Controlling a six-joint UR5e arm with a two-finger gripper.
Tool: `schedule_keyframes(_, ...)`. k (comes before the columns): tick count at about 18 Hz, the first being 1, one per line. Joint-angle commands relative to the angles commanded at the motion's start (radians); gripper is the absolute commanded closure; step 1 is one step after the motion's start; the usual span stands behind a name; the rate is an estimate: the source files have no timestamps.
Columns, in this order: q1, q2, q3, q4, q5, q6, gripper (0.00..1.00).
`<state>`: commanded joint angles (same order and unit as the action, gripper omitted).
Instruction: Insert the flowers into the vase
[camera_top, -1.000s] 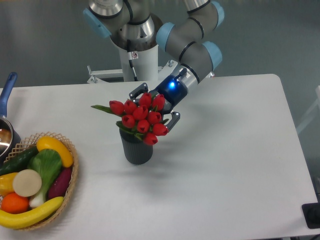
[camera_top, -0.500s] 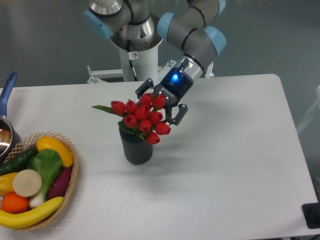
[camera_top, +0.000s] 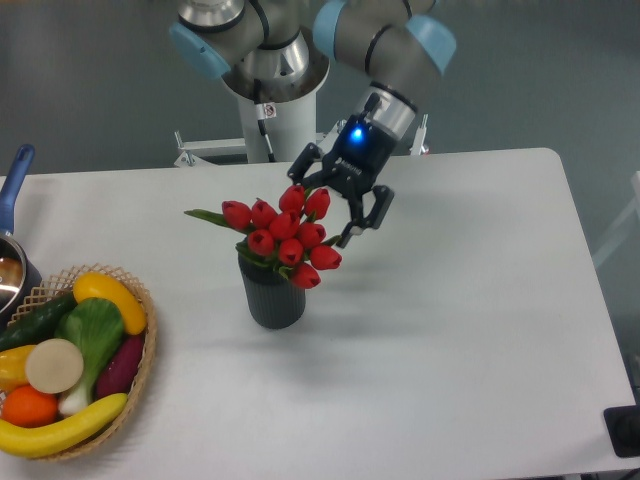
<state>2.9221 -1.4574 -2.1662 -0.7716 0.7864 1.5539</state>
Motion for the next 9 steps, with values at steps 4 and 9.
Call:
schedule_keyframes(4, 0.057, -0.014, 0.110, 0.000, 0.045, 0.012, 0.00)
schedule_keyframes(9, 0.091, -0.023, 0.212, -0.027, 0.230, 0.105, 0.00)
